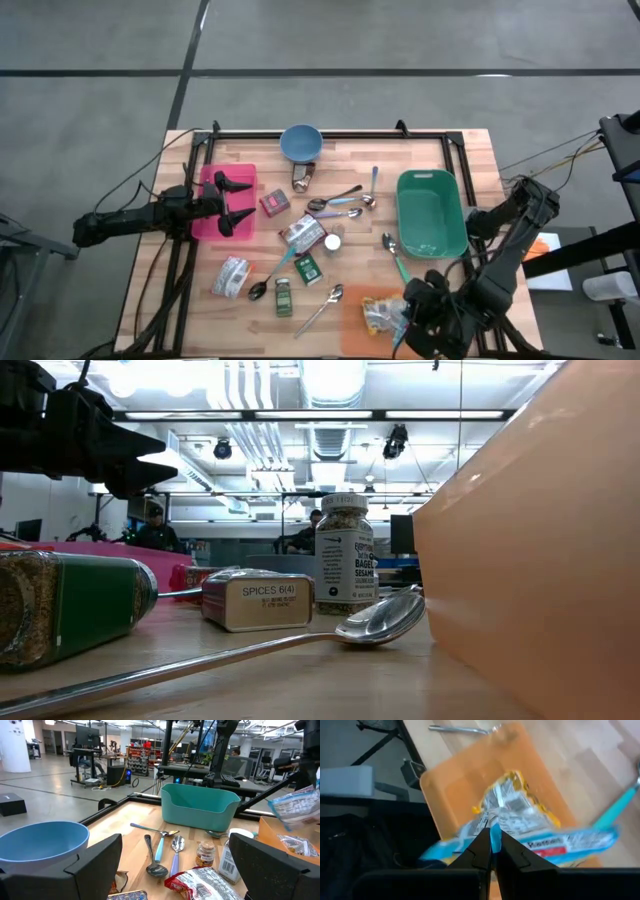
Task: Pick & Place Food Item
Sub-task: Put the blue noodle pack into the orange bin
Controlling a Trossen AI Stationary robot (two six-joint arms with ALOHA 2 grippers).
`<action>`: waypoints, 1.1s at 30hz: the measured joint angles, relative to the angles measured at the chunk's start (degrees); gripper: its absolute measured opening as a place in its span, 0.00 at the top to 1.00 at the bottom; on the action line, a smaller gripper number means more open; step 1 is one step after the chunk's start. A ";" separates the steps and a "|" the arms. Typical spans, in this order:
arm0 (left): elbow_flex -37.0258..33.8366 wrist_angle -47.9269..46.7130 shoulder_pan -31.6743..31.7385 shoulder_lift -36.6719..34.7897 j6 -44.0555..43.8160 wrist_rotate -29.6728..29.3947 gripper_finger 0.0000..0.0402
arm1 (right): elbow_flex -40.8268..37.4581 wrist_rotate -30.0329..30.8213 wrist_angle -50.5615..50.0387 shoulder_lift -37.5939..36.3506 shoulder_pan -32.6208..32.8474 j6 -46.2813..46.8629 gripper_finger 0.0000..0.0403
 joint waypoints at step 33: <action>0.00 0.02 -0.01 -0.03 0.00 0.02 0.07 | -15.45 -1.13 13.06 -0.17 3.39 12.44 0.73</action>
